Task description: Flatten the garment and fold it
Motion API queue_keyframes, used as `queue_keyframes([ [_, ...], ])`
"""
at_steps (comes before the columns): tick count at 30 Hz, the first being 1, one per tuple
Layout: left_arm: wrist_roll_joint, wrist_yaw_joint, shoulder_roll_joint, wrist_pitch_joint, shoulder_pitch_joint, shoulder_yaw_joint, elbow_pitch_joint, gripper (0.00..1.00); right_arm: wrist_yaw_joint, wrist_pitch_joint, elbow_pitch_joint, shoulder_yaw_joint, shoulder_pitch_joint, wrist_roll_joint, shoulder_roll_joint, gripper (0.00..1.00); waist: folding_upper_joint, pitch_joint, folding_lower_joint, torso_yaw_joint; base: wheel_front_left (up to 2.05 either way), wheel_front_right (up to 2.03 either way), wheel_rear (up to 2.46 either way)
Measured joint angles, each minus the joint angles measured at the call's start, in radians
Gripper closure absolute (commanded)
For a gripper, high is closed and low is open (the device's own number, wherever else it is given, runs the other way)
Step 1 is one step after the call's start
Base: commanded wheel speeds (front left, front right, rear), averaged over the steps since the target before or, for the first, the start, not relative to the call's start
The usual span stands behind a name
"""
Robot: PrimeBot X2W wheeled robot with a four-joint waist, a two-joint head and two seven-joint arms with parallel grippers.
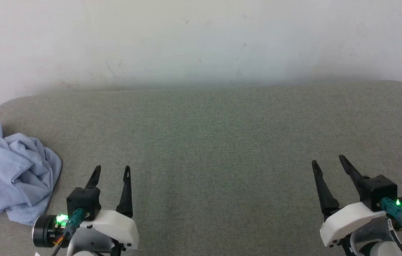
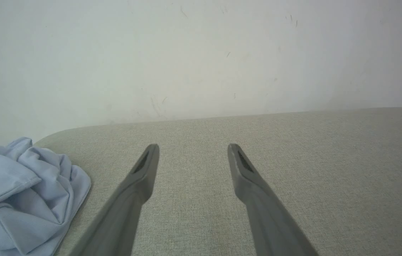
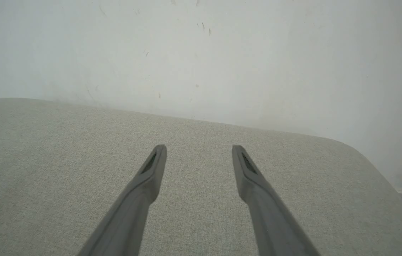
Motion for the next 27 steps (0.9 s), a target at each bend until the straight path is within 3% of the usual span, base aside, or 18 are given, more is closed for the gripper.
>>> queue_keyframes([
  [27, -0.029, 0.021, 0.0, -0.057, 0.0, -0.021, 0.017, 0.0, 0.0, -0.055, 0.013, -0.005, 0.0, 0.025, 0.0, 0.0, 0.0, -0.001, 0.0, 0.04, 0.0, 0.0, 0.0],
])
